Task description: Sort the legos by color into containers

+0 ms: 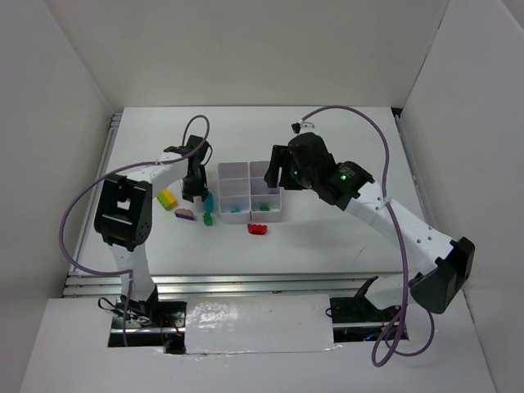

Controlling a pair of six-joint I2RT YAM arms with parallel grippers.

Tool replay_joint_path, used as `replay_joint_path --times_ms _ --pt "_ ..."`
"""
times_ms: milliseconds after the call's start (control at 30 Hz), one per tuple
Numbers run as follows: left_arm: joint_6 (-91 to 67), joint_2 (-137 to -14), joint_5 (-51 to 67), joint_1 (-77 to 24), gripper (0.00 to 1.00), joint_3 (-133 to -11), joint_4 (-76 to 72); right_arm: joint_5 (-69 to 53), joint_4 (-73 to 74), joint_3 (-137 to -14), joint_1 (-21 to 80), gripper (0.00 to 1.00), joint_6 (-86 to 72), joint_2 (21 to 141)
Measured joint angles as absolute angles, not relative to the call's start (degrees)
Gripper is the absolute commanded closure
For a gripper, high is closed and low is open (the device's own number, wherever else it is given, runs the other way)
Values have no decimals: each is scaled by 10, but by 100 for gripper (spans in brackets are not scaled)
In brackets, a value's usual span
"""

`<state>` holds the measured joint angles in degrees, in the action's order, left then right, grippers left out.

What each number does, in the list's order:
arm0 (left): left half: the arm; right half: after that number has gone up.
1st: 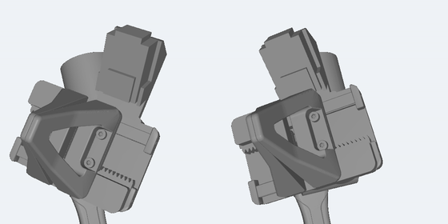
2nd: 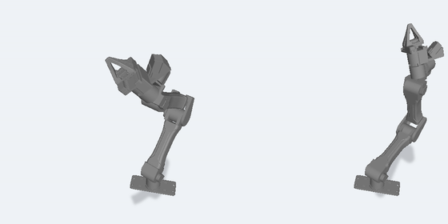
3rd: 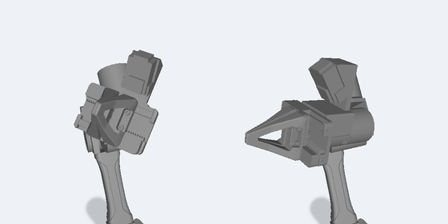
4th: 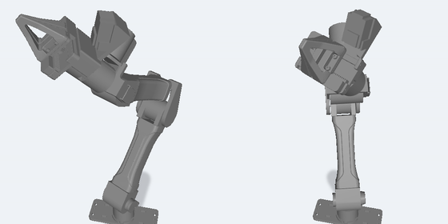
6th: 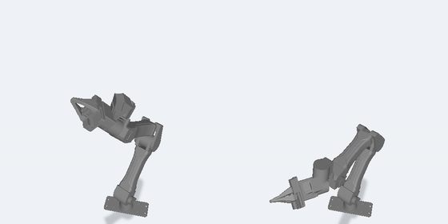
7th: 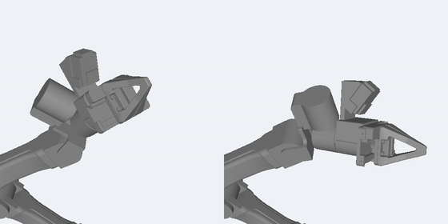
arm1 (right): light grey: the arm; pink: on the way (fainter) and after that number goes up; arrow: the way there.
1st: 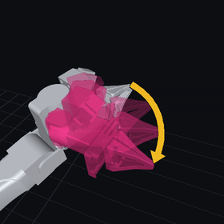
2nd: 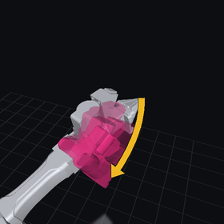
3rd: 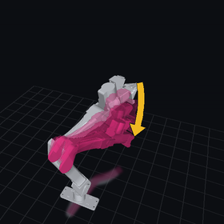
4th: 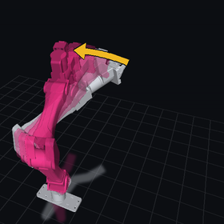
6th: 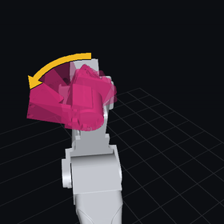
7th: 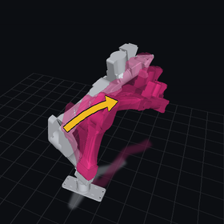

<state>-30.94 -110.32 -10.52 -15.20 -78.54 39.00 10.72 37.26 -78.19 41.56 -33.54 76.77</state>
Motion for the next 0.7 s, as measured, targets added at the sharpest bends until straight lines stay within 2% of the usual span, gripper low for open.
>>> replay_joint_path --times_ms 33,133,700 --pt "-315 -1097 -106 -152 49 -785 390 107 373 -782 415 29 -335 768" --pt "-320 -1069 -105 -152 49 -788 392 102 373 -782 414 29 -335 771" --pt "-337 -1053 -54 -163 50 -801 375 96 373 -782 412 29 -333 774"
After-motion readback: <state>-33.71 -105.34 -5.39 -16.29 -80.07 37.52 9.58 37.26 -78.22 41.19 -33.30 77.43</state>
